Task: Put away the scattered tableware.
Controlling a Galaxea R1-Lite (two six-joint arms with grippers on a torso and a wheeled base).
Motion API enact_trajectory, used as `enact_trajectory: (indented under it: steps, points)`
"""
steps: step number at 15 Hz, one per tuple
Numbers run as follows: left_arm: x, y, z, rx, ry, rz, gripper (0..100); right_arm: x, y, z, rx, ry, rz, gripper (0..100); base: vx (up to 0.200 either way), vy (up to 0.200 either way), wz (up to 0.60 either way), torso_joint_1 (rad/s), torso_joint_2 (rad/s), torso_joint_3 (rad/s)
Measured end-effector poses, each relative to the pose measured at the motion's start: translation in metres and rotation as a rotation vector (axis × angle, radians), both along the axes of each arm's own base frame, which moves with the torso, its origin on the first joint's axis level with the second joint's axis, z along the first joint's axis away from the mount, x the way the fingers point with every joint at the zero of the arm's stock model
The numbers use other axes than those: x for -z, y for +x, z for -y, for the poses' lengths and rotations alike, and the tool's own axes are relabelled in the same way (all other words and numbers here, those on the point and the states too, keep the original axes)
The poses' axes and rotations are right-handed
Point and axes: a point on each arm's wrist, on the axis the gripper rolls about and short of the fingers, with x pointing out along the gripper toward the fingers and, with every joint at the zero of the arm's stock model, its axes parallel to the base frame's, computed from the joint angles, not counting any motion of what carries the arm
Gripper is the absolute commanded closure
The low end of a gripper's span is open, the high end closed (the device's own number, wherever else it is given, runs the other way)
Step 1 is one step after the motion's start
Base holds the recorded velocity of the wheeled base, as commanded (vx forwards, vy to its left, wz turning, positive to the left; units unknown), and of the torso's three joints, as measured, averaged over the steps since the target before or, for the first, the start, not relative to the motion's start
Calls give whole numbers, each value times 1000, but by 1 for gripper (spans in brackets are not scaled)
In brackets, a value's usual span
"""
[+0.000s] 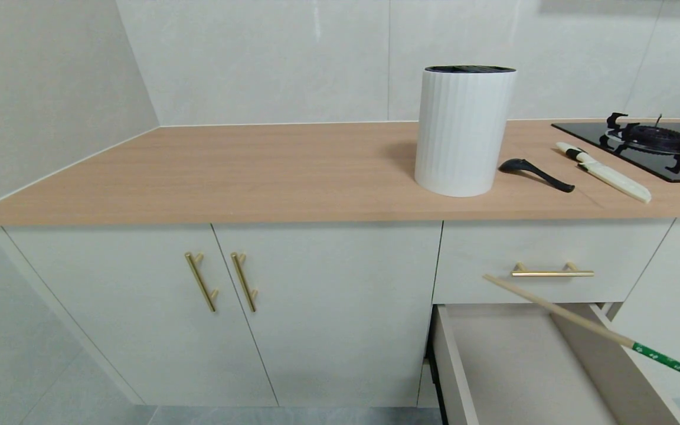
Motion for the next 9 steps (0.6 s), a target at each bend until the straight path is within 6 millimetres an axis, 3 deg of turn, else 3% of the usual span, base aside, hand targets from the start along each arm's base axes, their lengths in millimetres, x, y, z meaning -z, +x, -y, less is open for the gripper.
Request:
enact_trajectory:
  steps: [6, 9]
  points:
    - [0, 0, 0, 0, 0, 0, 0, 45, 60, -24, 112, -190, -308, 100, 0, 0, 0, 0, 0, 0]
    - [0, 0, 0, 0, 0, 0, 0, 71, 96, -35, 206, -221, -368, 100, 0, 0, 0, 0, 0, 0]
